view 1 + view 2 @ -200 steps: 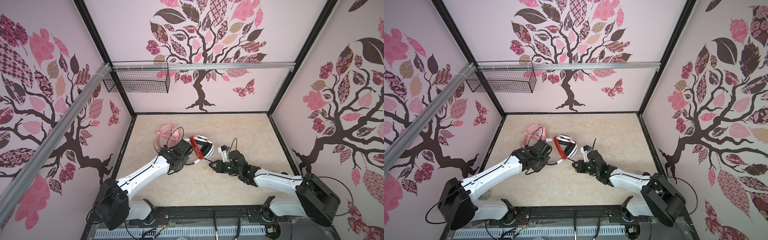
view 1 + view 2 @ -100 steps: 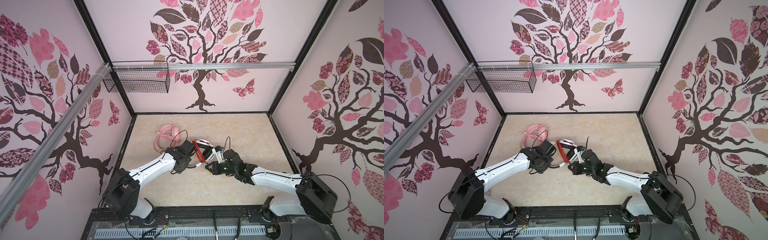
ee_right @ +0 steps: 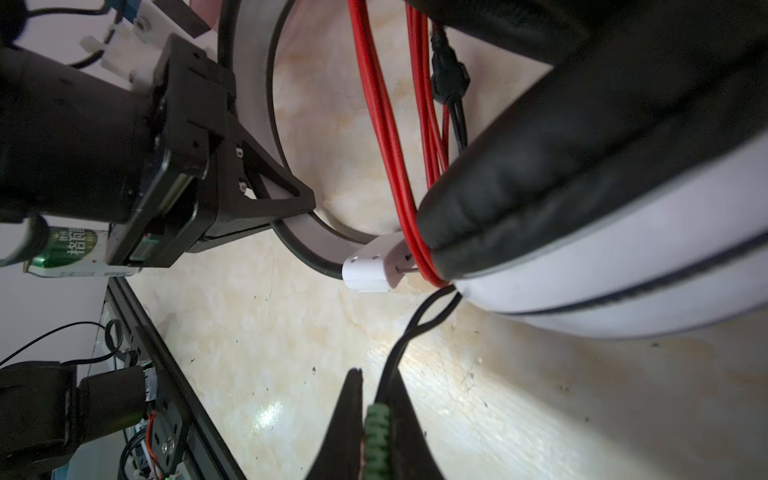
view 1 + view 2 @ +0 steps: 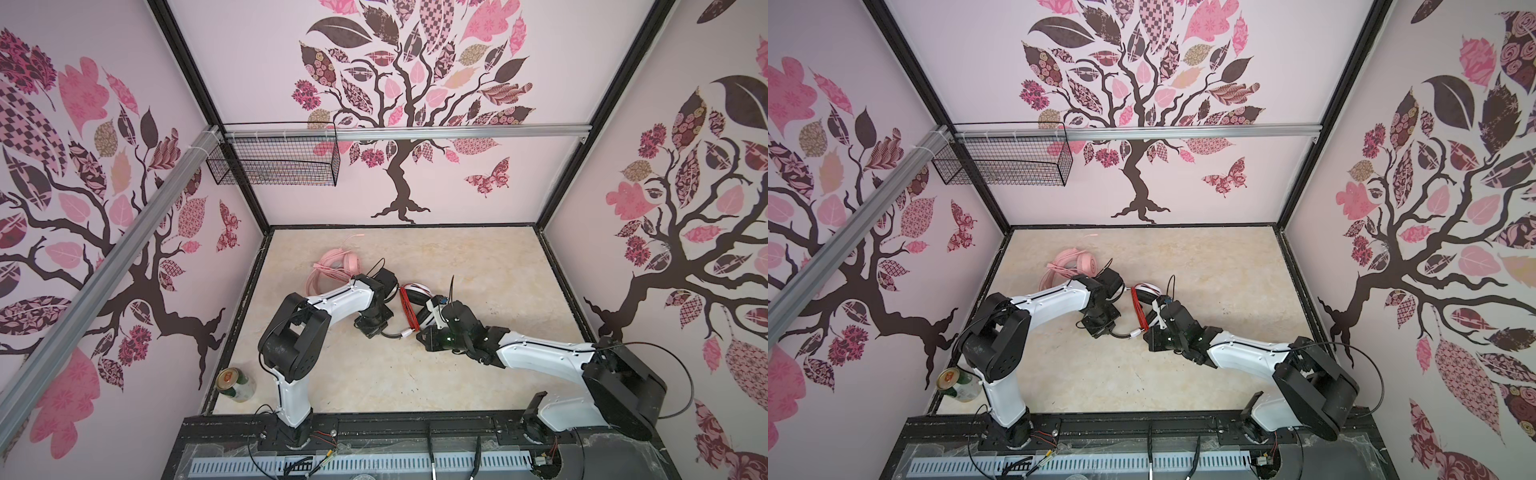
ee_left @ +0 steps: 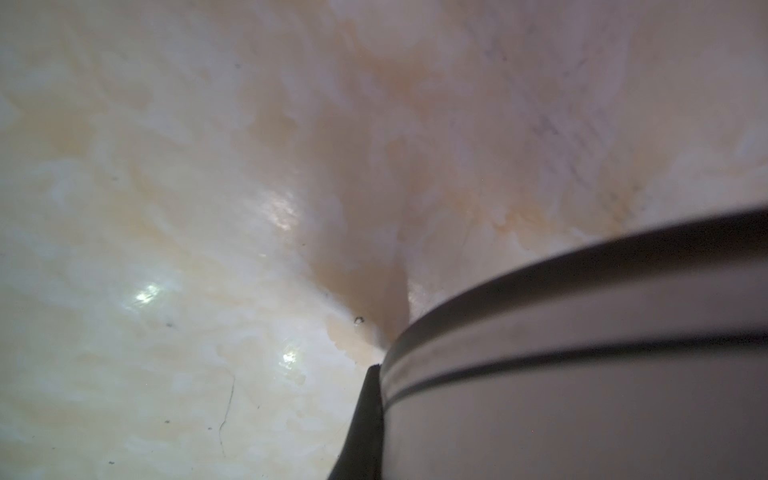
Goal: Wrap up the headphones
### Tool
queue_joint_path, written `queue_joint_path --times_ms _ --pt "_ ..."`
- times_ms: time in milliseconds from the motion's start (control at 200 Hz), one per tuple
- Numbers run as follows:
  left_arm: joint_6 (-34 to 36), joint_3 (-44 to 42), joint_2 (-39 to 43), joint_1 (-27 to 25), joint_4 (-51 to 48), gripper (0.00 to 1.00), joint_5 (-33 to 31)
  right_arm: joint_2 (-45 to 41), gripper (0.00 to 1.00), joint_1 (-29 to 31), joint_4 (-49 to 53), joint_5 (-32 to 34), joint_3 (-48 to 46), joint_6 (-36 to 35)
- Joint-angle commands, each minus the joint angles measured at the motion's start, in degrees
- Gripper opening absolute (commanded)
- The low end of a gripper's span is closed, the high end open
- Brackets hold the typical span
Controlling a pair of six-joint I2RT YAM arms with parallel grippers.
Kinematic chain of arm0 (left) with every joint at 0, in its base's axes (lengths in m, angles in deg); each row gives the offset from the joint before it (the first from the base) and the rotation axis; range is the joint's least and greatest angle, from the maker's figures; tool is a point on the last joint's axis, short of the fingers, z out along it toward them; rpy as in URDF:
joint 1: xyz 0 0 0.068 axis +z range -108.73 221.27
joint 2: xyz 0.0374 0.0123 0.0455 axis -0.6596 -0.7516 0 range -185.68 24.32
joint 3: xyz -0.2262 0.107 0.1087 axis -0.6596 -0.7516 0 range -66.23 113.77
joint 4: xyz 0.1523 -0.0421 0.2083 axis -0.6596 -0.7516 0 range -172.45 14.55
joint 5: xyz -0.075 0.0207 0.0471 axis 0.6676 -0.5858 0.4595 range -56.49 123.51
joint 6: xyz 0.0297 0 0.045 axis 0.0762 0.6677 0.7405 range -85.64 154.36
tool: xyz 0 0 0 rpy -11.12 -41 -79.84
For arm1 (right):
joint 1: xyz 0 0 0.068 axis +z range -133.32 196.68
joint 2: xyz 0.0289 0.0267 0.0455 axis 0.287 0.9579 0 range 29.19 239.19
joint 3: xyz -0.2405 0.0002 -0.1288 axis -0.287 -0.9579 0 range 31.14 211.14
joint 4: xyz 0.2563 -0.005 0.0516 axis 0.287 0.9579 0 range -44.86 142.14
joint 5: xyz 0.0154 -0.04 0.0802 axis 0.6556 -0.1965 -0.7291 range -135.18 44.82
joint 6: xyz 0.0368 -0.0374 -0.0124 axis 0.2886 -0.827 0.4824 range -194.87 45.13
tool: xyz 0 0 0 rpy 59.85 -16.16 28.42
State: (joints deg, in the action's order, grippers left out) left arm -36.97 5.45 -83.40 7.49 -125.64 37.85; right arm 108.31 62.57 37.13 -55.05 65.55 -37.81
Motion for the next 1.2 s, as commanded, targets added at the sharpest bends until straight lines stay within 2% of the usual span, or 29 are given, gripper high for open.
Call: queue_joint_path --times_ms 0,65,170,340,565,755,795,875,925,1050,1195 --pt "4.0 1.9 -1.4 0.0 -0.3 0.18 0.1 0.1 0.01 0.6 1.0 3.8 2.2 -0.7" --pt "5.4 2.4 -1.0 0.0 0.3 0.35 -0.2 0.0 0.01 0.4 1.7 5.1 2.7 -1.2" --pt "7.3 3.8 -0.4 0.0 -0.1 0.53 -1.5 0.0 0.02 -0.2 2.2 6.0 3.2 -1.7" --pt "9.6 5.1 0.5 0.0 -0.6 0.67 -1.8 0.5 0.03 -1.9 2.4 5.3 3.9 -2.1" --pt "12.5 5.7 6.3 0.1 -2.0 0.66 -4.6 1.5 0.11 -3.2 3.0 2.9 6.4 -3.6" --pt "14.6 5.3 14.4 0.0 -3.0 0.65 -5.8 6.6 0.18 -3.6 4.2 -0.8 12.8 -6.3" --pt "14.7 5.1 16.0 0.0 -3.4 0.65 -5.9 8.2 0.22 -3.7 4.7 -2.2 14.8 -7.0" --pt "15.5 4.6 19.3 0.0 -3.9 0.65 -6.3 11.7 0.38 -3.6 6.0 -4.0 18.6 -7.6" --pt "16.2 4.2 21.4 0.0 -4.1 0.65 -6.7 13.4 0.43 -3.7 6.0 -4.6 20.1 -7.8" --pt "17.6 2.2 26.5 0.0 -3.6 0.65 -8.8 16.3 0.44 -3.9 6.1 -5.7 23.0 -8.1" --pt "20.8 -0.5 31.0 0.1 -2.5 0.65 -10.8 15.9 0.45 -4.3 7.0 -5.6 25.0 -8.9"
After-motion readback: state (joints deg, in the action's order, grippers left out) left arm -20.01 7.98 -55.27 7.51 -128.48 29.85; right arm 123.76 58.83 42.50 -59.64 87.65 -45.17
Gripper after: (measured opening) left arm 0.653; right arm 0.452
